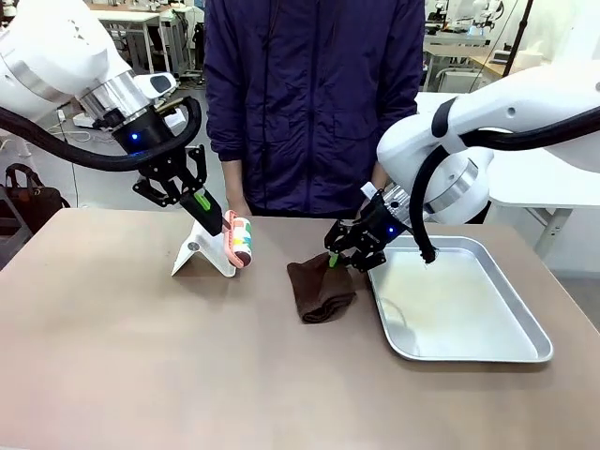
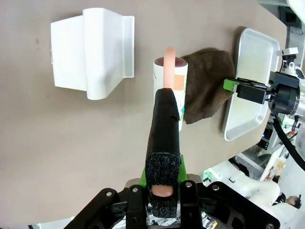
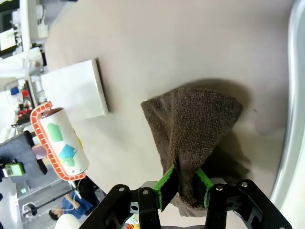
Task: Clean the surface of the table.
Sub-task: Return the Lint Roller and towel to their original positions.
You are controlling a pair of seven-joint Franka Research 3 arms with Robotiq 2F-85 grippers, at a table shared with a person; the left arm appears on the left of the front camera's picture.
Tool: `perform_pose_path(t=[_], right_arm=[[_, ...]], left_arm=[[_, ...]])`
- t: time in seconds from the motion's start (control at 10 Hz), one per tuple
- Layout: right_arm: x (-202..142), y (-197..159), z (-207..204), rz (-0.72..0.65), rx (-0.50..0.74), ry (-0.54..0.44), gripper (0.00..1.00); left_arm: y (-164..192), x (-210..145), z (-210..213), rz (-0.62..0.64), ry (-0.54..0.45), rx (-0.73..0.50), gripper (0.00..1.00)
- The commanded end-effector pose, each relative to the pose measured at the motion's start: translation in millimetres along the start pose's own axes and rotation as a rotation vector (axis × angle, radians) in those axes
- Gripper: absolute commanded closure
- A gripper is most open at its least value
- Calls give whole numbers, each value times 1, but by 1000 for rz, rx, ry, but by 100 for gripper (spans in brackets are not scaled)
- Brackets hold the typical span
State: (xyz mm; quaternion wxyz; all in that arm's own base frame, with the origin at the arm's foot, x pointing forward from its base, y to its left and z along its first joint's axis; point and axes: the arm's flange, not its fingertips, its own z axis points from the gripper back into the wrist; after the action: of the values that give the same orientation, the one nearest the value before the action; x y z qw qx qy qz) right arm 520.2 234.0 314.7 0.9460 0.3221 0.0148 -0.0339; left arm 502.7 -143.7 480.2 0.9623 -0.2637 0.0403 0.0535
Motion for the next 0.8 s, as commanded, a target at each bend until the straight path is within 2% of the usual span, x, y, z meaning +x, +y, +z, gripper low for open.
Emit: perform_pose_path(t=[0.0,0.2,0.3,0.5,0.7], right_arm=[[0,0,0,-14,23,-6,86],[0,0,0,0,0,0,86],[2,10,-7,17,-58,8,86],[7,18,-22,26,-56,35,86],[10,17,-37,7,-59,57,86]], left_arm=[[-1,-3,0,7,-21,2,78],[0,0,0,-1,-5,0,78],[3,8,-5,4,-22,52,78],[5,28,-8,-31,46,89,78],[2,53,-6,6,42,87,78]])
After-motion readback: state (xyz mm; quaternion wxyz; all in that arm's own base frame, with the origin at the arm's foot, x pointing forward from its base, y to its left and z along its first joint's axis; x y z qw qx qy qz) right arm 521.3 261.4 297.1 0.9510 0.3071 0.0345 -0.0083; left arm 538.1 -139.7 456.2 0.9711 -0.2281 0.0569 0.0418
